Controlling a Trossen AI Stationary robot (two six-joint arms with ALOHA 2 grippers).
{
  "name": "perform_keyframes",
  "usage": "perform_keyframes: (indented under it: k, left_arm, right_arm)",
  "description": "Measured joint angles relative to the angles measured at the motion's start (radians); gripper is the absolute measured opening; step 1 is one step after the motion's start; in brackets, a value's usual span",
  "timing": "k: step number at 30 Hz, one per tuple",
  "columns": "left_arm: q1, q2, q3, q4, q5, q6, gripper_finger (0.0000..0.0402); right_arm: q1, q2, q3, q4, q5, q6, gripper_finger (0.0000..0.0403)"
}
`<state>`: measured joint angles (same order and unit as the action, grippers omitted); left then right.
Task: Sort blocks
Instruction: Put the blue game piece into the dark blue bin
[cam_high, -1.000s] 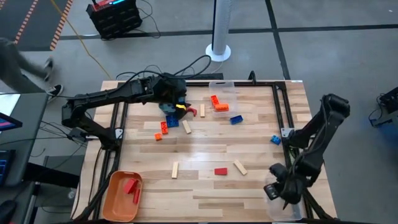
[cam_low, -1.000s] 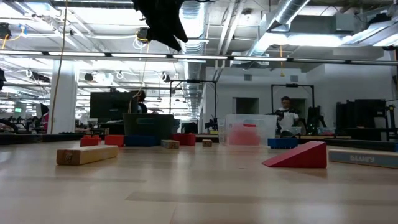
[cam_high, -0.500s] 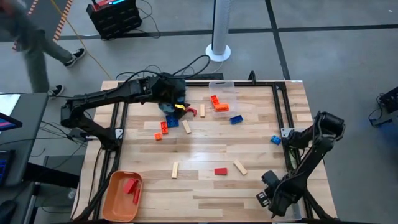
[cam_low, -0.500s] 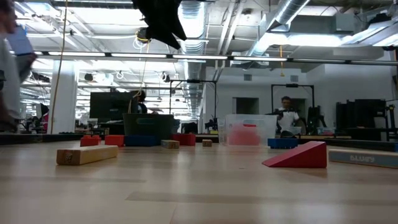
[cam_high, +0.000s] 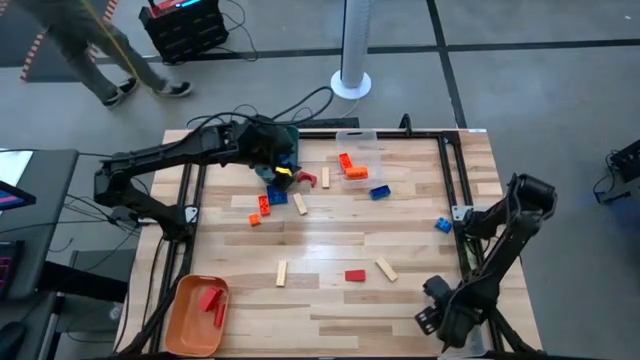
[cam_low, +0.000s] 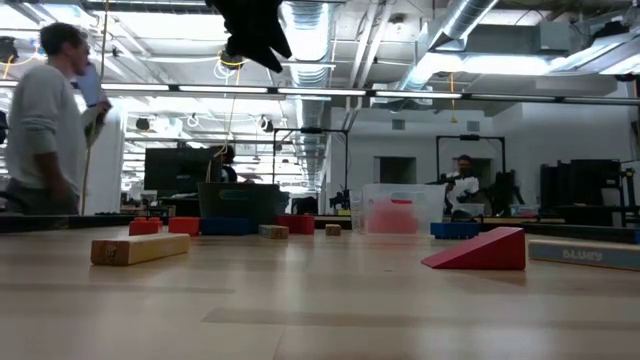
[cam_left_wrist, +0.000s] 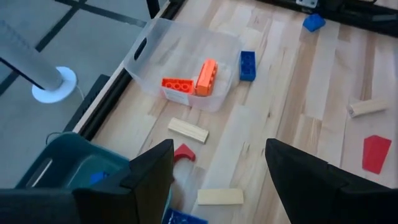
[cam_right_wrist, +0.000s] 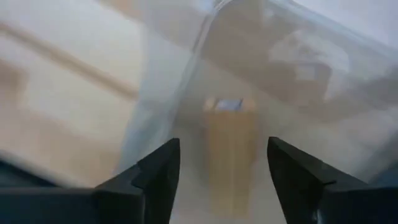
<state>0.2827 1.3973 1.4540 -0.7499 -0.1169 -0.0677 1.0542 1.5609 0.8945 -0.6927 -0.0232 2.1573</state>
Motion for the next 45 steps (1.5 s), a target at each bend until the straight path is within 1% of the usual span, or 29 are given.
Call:
perform_keyframes:
  k: [3, 5, 9, 12, 14, 16, 19, 22, 24, 27, 30, 34, 36, 39, 45]
  left_arm:
    - [0.000, 0.001, 0.000, -0.001, 0.000, 0.005, 0.0247]
    - [0.000, 0.001, 0.000, 0.002, 0.000, 0.013, 0.0247]
    - [0.000, 0.001, 0.000, 0.007, 0.000, 0.019, 0.0247]
    - [0.000, 0.001, 0.000, 0.016, 0.000, 0.019, 0.0247]
    - [0.000, 0.001, 0.000, 0.016, 0.000, 0.019, 0.0247]
    - [0.000, 0.001, 0.000, 0.016, 0.000, 0.018, 0.0247]
    - [0.000, 0.001, 0.000, 0.015, 0.000, 0.018, 0.0247]
    - [0.000, 0.001, 0.000, 0.015, 0.000, 0.016, 0.0247]
    - [0.000, 0.001, 0.000, 0.015, 0.000, 0.015, 0.0247]
    - [0.000, 0.001, 0.000, 0.014, 0.000, 0.013, 0.0247]
    - [0.000, 0.001, 0.000, 0.014, 0.000, 0.013, 0.0247]
    - [0.000, 0.001, 0.000, 0.013, 0.000, 0.012, 0.0247]
    - [0.000, 0.001, 0.000, 0.011, 0.000, 0.012, 0.0247]
    - [0.000, 0.001, 0.000, -0.004, 0.000, 0.018, 0.0247]
    - [0.000, 0.001, 0.000, -0.044, 0.000, 0.018, 0.0247]
  right_arm:
    - [-0.001, -0.101, 0.034, -0.058, -0.001, -0.008, 0.0246]
    - [-0.001, -0.169, 0.074, -0.153, -0.001, -0.015, 0.0243]
    - [-0.022, -0.289, 0.168, -0.470, 0.000, -0.030, 0.0237]
    - [-0.076, -0.373, 0.196, -0.690, 0.036, -0.093, 0.0235]
    - [-0.146, -0.433, 0.185, -0.762, 0.056, -0.189, 0.0235]
    - [-0.243, -0.494, 0.152, -0.771, 0.057, -0.315, 0.0235]
    - [-0.420, -0.565, 0.093, -0.711, 0.057, -0.528, 0.0235]
    - [-0.606, -0.600, 0.041, -0.613, 0.059, -0.745, 0.0235]
    - [-0.721, -0.599, 0.013, -0.554, 0.057, -0.887, 0.0235]
    - [-0.876, -0.564, -0.002, -0.518, 0.039, -1.095, 0.0235]
    - [-1.011, -0.502, -0.002, -0.502, -0.021, -1.304, 0.0235]
    - [-1.152, -0.405, -0.002, -0.508, -0.093, -1.534, 0.0235]
    - [-1.204, -0.355, -0.002, -0.515, -0.121, -1.626, 0.0235]
    - [-1.261, -0.277, -0.002, -0.544, -0.129, -1.764, 0.0235]
    - [-1.334, -0.173, -0.016, -0.585, -0.067, -1.966, 0.0235]
